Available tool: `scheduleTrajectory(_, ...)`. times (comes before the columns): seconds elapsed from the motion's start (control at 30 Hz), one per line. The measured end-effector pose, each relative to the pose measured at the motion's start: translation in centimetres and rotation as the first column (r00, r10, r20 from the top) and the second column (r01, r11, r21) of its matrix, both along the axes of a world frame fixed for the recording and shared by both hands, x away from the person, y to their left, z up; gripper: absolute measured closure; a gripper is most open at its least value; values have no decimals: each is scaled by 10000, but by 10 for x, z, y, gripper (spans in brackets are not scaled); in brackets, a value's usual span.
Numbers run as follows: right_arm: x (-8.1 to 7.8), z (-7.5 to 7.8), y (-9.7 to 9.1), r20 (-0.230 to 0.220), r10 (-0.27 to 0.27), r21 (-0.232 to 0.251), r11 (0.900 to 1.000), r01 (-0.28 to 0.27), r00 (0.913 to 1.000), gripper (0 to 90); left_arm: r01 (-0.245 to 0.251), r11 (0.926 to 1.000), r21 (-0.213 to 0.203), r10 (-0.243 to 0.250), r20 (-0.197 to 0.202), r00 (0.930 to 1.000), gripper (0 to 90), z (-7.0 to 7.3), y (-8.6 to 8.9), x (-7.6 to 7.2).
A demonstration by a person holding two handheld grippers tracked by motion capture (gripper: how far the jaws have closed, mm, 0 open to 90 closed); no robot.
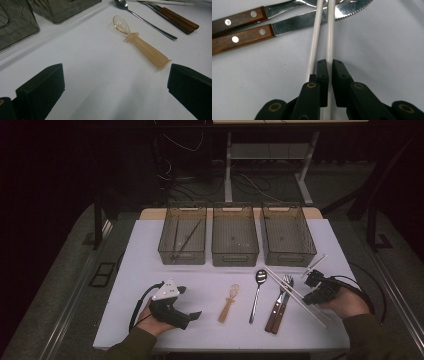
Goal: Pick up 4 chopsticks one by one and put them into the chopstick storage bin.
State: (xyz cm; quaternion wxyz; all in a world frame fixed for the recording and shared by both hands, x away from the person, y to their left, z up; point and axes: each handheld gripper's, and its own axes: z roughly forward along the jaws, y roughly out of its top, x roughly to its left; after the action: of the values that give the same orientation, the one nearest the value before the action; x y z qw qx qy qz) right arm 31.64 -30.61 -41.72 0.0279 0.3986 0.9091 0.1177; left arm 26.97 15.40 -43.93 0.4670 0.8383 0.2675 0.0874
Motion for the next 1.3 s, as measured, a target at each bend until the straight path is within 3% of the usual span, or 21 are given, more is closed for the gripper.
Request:
scheduleTrajectory(0.23, -3, 4, -8, 598, -186, 982, 9951, 127, 9980, 844, 67, 10000, 18, -67, -12, 10000, 0, 0, -1, 0)
scheduleTrajectory(0.43, -6, 8, -16, 1182, -274, 2190, 9757, 9, 9926, 844, 93, 10000, 24, -93, -14, 10000, 0, -1, -1, 0)
scheduleTrajectory(0.57, -7, 9, -22, 1578, -484, 3025, 9531, -16, 9863, 844, 92, 10000, 21, -92, 9, 10000, 0, -1, 0, 0)
scheduleTrajectory(0.87, -7, 7, -26, 2259, -999, 4372, 8993, -93, 9690, 844, -4, 10000, -3, 4, -10, 10000, 0, -2, 3, 1)
scheduleTrajectory(1.07, -6, 5, -23, 2820, -1120, 4748, 8793, -371, 9528, 844, 22, 10000, -25, -22, 13, 10000, 0, -2, 4, 1)
scheduleTrajectory(1.3, -4, 8, -19, 3148, -1464, 5404, 8399, -503, 9378, 844, 1, 10000, -1, -1, -1, 10000, 0, -2, 4, 1)
